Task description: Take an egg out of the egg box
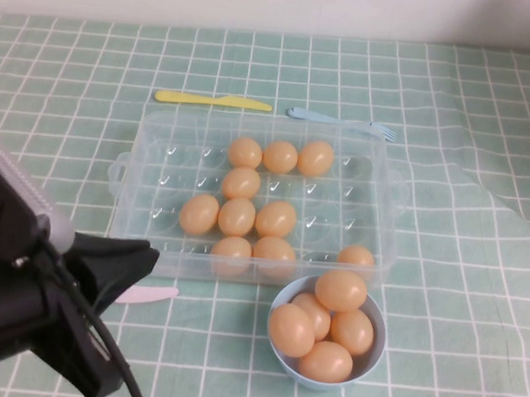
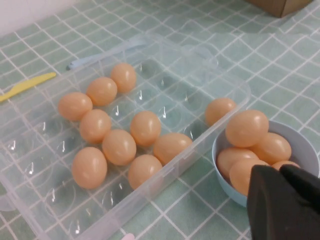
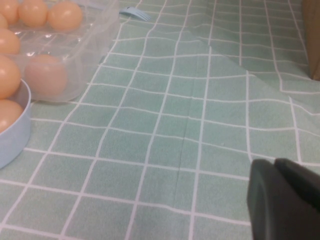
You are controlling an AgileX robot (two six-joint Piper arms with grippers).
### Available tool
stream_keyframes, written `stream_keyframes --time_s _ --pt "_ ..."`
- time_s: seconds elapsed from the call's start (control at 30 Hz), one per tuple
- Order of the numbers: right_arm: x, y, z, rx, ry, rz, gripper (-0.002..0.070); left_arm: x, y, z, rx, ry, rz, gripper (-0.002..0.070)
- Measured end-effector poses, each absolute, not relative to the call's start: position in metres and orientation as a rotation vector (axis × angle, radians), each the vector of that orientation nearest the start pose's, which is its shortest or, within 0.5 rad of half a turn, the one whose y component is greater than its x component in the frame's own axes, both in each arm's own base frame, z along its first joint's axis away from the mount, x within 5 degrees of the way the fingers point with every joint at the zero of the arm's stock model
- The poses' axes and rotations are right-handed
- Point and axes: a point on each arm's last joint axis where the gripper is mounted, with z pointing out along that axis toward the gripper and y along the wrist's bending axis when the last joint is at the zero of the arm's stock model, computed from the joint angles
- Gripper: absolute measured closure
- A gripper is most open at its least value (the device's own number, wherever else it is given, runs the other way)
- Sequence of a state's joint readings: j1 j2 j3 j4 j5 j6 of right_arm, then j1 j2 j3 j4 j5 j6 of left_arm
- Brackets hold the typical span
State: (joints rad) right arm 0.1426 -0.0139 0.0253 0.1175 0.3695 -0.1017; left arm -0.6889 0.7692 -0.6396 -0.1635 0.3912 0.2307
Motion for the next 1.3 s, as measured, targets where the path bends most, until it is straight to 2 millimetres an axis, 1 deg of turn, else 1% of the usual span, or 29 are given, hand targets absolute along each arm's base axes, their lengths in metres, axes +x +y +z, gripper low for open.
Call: stream_keyframes --time_s 0.03,0.2,0.33,0.5,0.6,0.7,0.77,0.83,1.0,1.13,1.3 --pt "0.051 0.011 0.172 -0.155 1.858 0.144 0.0694 0.118 -0.104 0.318 0.804 1.876 -0.445 0.0676" --pt "0.051 0.011 0.172 -0.155 1.858 0.144 0.0694 0.119 -0.105 0.319 0.796 1.861 -0.444 0.0676" --pt "0.051 0.011 0.172 -0.155 1.858 0.144 0.0694 0.119 -0.102 0.318 0.774 1.757 -0.422 0.0676" --pt "0.051 0.011 0.172 -0.155 1.858 0.144 0.0694 0.113 -0.093 0.306 0.691 1.602 -0.42 0.0677" --pt "0.051 0.011 0.172 -0.155 1.858 0.144 0.0694 0.103 -0.083 0.293 0.643 1.509 -0.416 0.0677" --pt "0.051 0.011 0.172 -0.155 1.858 0.144 0.0694 0.091 -0.066 0.275 0.574 1.433 -0.379 0.0677" --pt "0.051 0.011 0.172 -0.155 1.858 0.144 0.0694 0.084 -0.053 0.267 0.494 1.39 -0.35 0.0677" --pt "0.051 0.011 0.172 -0.155 1.858 0.144 0.0694 0.078 -0.04 0.257 0.41 1.367 -0.299 0.0677" --pt "0.051 0.011 0.172 -0.155 1.858 0.144 0.0694 0.066 -0.017 0.236 0.246 1.335 -0.134 0.0677" --pt "0.051 0.011 0.172 -0.155 1.858 0.144 0.0694 0.061 -0.007 0.221 0.12 1.351 -0.064 0.0677" --pt "0.051 0.011 0.172 -0.155 1.858 0.144 0.0694 0.057 -0.003 0.214 0.077 1.412 -0.009 0.0677"
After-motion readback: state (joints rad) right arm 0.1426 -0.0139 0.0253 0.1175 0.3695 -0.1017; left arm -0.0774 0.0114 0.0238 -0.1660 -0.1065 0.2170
